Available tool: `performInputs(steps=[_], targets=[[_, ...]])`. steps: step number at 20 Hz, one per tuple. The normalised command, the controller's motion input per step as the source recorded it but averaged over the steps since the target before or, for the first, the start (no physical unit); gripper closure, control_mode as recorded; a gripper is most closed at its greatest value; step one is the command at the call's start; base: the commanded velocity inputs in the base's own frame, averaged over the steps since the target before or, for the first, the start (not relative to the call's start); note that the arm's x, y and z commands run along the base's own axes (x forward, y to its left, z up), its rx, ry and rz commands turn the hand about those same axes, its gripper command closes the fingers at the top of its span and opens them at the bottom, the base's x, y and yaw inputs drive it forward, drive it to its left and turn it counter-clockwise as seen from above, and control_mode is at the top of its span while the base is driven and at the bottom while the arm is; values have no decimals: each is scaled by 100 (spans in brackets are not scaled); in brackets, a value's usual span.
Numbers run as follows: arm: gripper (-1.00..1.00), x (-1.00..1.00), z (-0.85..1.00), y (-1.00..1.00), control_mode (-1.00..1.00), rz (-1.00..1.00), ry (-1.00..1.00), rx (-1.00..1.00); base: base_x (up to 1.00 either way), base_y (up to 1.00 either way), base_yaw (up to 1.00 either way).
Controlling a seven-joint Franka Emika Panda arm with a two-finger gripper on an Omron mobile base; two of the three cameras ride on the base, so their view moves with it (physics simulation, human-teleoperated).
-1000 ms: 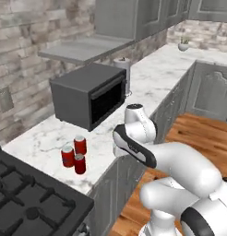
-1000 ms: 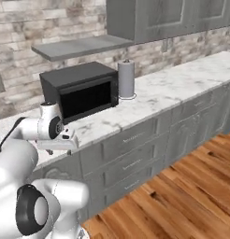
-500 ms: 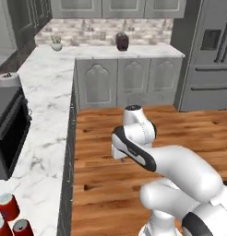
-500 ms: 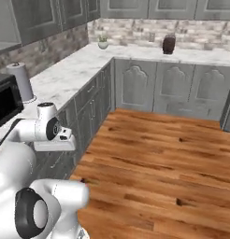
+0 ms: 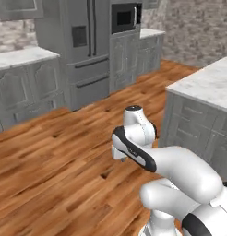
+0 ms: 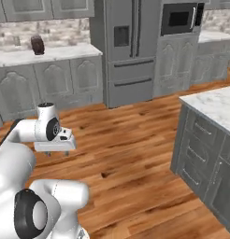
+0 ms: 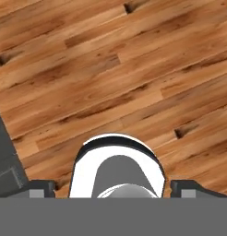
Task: Four empty soda cans are scattered around the kitchen. Gather all the cans and cluster them next to the stove for recycling.
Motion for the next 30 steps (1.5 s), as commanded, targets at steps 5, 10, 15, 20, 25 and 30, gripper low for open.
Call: performInputs(steps=[5, 10, 15, 20, 25, 30], targets=[[-100, 0, 0, 0, 100, 0, 0, 0, 9, 2, -88], [-100, 0, 0, 0, 100, 0, 0, 0, 48, 29, -51], [-100, 0, 0, 0, 100, 0, 0, 0, 56, 37, -32], [-100, 0, 0, 0, 100, 0, 0, 0, 56, 50, -7], [-100, 0, 0, 0, 100, 0, 0, 0, 60, 50, -2], [-100, 0, 0, 0, 100, 0, 0, 0, 70, 33, -18]])
